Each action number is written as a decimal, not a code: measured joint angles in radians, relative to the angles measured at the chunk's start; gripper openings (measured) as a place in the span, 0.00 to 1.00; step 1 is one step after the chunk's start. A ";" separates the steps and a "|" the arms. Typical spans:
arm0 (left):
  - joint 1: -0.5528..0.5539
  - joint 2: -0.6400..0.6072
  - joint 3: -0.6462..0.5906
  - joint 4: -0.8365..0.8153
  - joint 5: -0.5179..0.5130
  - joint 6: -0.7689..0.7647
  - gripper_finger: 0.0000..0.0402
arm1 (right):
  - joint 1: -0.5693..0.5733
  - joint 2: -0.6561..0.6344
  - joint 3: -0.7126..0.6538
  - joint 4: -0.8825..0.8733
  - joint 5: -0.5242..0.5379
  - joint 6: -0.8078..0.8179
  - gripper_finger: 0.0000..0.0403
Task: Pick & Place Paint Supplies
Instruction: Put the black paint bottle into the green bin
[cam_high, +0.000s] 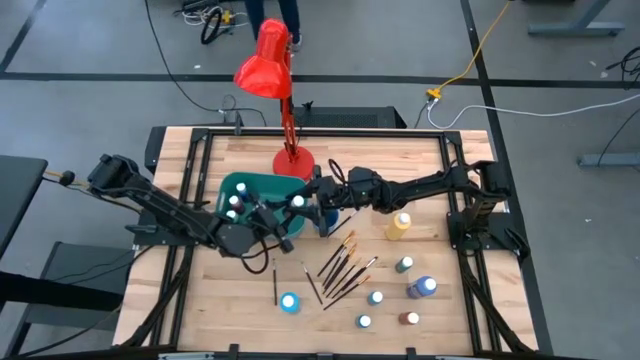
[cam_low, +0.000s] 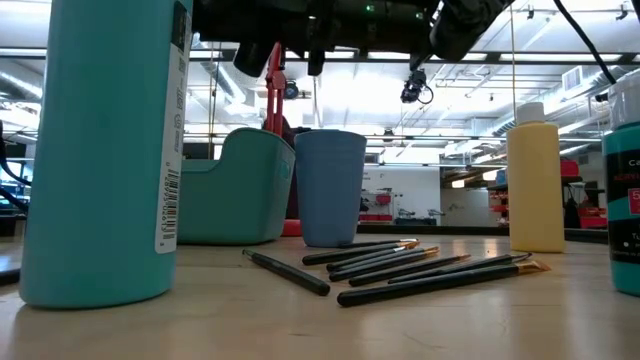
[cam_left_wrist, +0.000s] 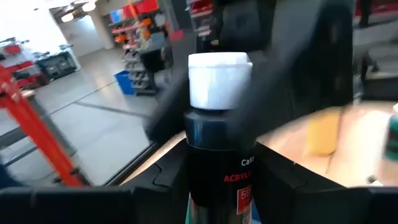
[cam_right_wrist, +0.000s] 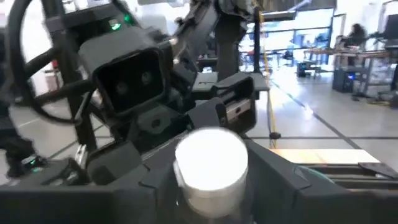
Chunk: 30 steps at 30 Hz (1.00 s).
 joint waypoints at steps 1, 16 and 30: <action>-0.004 -0.002 0.000 0.003 0.000 0.001 0.35 | 0.001 0.001 0.000 0.002 0.001 -0.007 0.47; -0.025 -0.002 0.001 0.083 0.003 0.070 0.35 | 0.000 0.000 -0.001 0.009 -0.046 0.007 0.47; -0.025 -0.003 0.001 0.048 0.013 0.020 0.39 | 0.000 0.002 -0.002 0.021 -0.045 -0.017 0.42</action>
